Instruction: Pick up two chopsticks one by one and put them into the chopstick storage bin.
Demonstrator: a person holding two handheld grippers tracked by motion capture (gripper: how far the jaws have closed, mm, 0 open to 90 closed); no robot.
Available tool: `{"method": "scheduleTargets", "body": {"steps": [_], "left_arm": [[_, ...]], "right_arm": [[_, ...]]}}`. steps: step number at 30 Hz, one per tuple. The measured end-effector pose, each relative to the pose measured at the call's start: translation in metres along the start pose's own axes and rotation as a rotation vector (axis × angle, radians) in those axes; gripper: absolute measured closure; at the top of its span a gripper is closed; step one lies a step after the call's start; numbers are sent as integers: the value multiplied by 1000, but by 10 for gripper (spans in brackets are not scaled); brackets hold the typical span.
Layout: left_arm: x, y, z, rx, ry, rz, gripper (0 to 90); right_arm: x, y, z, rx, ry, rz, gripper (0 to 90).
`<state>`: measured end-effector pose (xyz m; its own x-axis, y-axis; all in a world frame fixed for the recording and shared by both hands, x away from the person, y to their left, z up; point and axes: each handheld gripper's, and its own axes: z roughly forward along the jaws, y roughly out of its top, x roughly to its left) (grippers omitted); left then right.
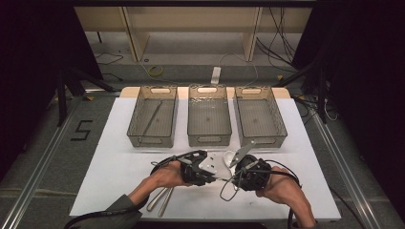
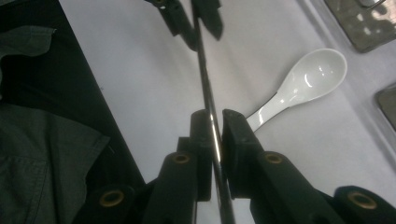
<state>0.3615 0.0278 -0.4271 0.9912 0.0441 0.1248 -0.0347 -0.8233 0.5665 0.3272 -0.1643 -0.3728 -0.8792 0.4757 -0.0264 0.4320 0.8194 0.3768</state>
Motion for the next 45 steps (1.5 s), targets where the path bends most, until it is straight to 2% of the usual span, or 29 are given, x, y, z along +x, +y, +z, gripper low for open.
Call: {"method": "scheduleTargets", "body": {"steps": [2,3,4,7,10,12,14,17,19,21,26,30,37,40,45], "left_arm": [[-4,2,-4,15,-25,23,830],[-6,4,-5,23,-17,14,848],[-6,5,-6,34,2,-4,850],[-2,2,-11,42,13,-49,853],[2,-4,-15,44,34,-113,853],[6,-10,-18,45,54,-154,854],[9,-17,-22,43,72,-192,853],[13,-31,-31,16,91,-278,853],[15,-39,-36,35,114,-304,854],[18,-46,-43,14,120,-352,854],[24,-57,-57,-5,154,-427,853],[28,-62,-63,-20,175,-467,853],[34,-68,-71,-46,195,-521,853],[36,-72,-74,-67,209,-550,853],[40,-78,-83,-89,238,-599,853]], "right_arm": [[-2,0,-2,-19,-20,21,777],[-4,0,-3,-33,-34,27,723],[-6,0,-5,-52,-37,40,660],[-12,-1,-10,-128,-39,94,556],[-17,-2,-14,-207,-58,133,494],[-18,-1,-15,-237,-61,152,461],[-17,0,-15,-253,-83,157,424],[-17,0,-16,-298,-115,172,405],[-19,0,-15,-321,-120,191,386],[-20,-1,-13,-335,-133,210,371],[-21,-4,-4,-354,-151,243,349],[-22,-13,4,-390,-158,290,336],[-27,-25,18,-420,-161,355,316],[-26,-27,23,-443,-166,365,302],[-24,-27,32,-438,-175,369,287]]}}
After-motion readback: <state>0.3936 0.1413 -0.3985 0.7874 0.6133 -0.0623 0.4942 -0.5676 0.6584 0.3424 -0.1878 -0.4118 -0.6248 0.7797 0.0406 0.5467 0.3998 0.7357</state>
